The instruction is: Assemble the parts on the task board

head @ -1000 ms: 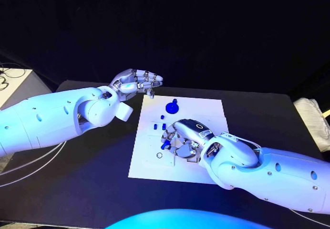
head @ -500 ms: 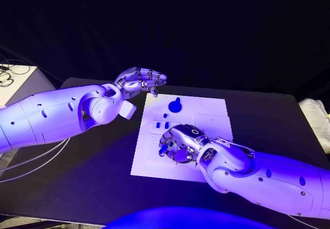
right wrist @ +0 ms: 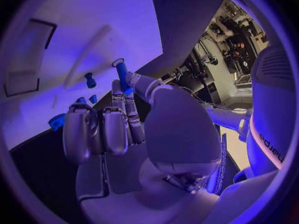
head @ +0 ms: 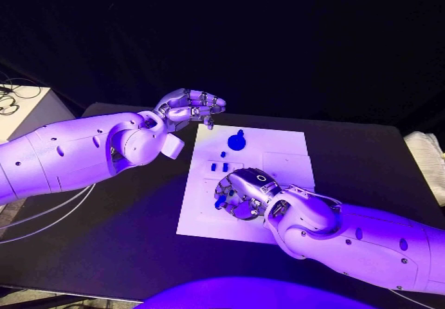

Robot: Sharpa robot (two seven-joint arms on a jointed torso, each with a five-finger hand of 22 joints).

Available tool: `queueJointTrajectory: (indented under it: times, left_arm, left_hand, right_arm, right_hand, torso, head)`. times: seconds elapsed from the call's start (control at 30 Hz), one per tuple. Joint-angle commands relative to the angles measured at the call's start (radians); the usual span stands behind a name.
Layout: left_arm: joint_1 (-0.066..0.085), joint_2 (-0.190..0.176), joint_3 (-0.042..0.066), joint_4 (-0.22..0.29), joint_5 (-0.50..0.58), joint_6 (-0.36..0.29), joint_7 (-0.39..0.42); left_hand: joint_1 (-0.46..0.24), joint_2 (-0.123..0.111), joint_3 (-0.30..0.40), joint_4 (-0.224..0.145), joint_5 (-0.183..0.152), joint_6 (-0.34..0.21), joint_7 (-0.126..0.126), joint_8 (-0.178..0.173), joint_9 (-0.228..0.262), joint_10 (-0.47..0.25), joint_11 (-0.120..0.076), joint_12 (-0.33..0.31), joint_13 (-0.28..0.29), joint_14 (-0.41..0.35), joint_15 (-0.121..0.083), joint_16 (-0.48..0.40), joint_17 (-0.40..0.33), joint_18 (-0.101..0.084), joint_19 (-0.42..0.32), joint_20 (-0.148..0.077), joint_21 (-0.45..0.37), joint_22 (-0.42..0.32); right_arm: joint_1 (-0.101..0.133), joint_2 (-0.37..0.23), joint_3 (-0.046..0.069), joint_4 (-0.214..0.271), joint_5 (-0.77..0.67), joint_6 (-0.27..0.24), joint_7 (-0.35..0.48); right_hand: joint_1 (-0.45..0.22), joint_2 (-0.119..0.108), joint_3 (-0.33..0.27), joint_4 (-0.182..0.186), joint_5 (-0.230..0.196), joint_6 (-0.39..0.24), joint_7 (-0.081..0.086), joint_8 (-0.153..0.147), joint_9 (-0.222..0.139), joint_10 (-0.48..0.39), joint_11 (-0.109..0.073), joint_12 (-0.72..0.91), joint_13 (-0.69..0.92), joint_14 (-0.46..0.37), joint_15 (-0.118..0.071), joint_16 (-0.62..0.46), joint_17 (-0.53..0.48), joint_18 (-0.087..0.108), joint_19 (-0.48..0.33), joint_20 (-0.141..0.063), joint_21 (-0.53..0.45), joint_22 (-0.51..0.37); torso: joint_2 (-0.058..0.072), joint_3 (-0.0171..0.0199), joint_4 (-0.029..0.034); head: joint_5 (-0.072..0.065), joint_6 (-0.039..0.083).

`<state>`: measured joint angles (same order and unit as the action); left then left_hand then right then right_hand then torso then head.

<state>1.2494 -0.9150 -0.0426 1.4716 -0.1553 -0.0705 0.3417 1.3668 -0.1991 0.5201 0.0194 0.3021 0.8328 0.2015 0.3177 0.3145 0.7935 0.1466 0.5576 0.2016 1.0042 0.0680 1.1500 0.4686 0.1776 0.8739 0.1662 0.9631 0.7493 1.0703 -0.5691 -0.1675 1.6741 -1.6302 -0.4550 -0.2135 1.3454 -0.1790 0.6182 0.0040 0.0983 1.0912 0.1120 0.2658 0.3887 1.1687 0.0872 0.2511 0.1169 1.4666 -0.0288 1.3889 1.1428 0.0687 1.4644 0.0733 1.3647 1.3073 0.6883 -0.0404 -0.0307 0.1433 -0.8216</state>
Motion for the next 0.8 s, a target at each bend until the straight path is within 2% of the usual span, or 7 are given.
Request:
queueJointTrajectory:
  times: [0.03, 0.5, 0.8]
  left_arm:
    - [0.000, 0.000, 0.001, 0.002, 0.007, 0.017, 0.003]
    - [0.000, -0.002, 0.001, 0.004, 0.007, 0.016, 0.003]
    - [0.000, -0.003, 0.001, 0.005, 0.007, 0.015, 0.003]
  left_hand:
    - [0.000, 0.006, -0.002, -0.004, 0.003, -0.008, 0.002, 0.005, 0.001, -0.010, 0.000, 0.007, -0.001, -0.005, 0.002, 0.001, -0.001, 0.007, 0.006, -0.001, -0.003, -0.001]
    - [0.000, 0.006, -0.002, -0.004, 0.003, -0.008, 0.002, 0.005, 0.001, -0.010, 0.000, 0.007, -0.001, -0.005, 0.002, 0.001, -0.001, 0.007, 0.006, -0.001, -0.003, -0.001]
    - [0.000, 0.006, -0.002, -0.004, 0.003, -0.008, 0.002, 0.005, 0.001, -0.010, 0.000, 0.007, -0.001, -0.005, 0.002, 0.001, -0.001, 0.007, 0.006, -0.001, -0.003, -0.001]
  right_arm:
    - [-0.002, 0.001, -0.001, -0.005, -0.031, 0.024, -0.004]
    - [-0.002, 0.005, -0.003, -0.012, -0.039, 0.068, -0.013]
    - [-0.004, 0.015, -0.006, -0.020, -0.050, 0.078, -0.021]
  right_hand:
    - [0.010, 0.021, -0.001, -0.004, 0.007, 0.004, 0.002, 0.003, 0.097, 0.054, -0.044, 0.002, 0.001, 0.024, -0.006, -0.004, 0.001, -0.018, 0.019, -0.006, 0.003, 0.080]
    - [0.009, 0.020, -0.001, -0.007, 0.007, 0.004, 0.002, 0.004, 0.100, 0.055, -0.044, 0.000, 0.002, 0.024, -0.005, -0.004, 0.001, -0.019, 0.019, -0.006, 0.004, 0.081]
    - [0.007, 0.019, -0.001, -0.009, 0.005, 0.002, 0.002, 0.005, 0.103, 0.054, -0.043, -0.003, 0.003, 0.022, -0.005, -0.007, -0.006, -0.017, 0.016, -0.005, -0.002, 0.076]
  torso:
    - [-0.001, -0.0005, 0.0003]
    - [-0.001, -0.0011, 0.0008]
    - [0.000, -0.0009, 0.0010]
  head:
    - [0.000, -0.001]
    - [0.000, -0.005]
    - [0.000, -0.007]
